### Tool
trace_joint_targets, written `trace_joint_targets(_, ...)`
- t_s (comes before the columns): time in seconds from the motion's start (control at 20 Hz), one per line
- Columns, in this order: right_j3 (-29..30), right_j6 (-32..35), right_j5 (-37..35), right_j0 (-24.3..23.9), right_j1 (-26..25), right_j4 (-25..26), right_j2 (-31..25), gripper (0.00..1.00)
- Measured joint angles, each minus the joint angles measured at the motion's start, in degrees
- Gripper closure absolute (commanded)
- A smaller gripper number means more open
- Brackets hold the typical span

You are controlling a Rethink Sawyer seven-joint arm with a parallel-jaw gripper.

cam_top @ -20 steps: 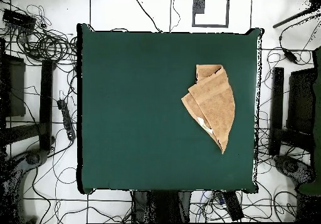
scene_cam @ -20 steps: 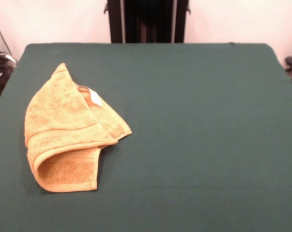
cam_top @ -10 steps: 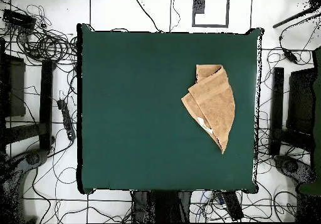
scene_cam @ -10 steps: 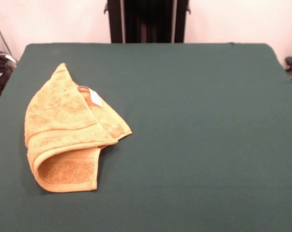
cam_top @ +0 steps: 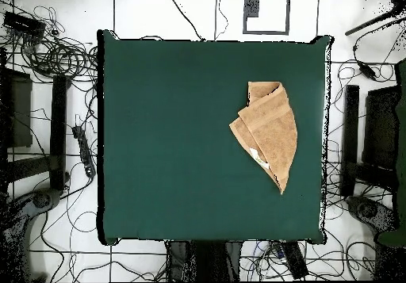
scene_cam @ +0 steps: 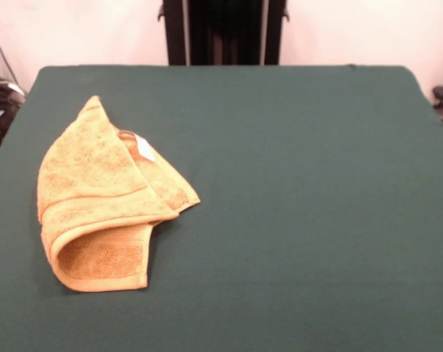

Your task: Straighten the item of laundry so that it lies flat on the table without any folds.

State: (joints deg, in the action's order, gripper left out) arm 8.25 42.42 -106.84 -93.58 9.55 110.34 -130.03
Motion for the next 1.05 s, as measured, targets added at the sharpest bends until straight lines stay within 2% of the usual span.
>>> trace_joint_targets(0.05, 4.7, 0.9, 0.1, -1.3, -0.8, -5.8, 1.9, 0.00)
trace_joint_targets(0.2, 14.0, 3.6, 0.4, -4.5, -2.0, -15.0, 5.2, 0.00)
trace_joint_targets(0.35, 24.8, 9.8, 0.8, -8.7, -1.5, -24.3, 9.5, 0.00)
trace_joint_targets(0.5, 27.4, 13.5, 2.0, -9.4, 0.3, -27.1, 12.2, 0.00)
trace_joint_targets(0.75, 26.8, 15.7, 5.0, -6.6, 3.6, -27.7, 16.0, 0.00)
trace_joint_targets(0.9, 24.9, 15.7, 6.1, -3.2, 4.9, -27.7, 17.8, 0.00)
trace_joint_targets(1.05, 21.4, 15.7, 6.4, 2.2, 5.6, -27.7, 19.3, 0.00)
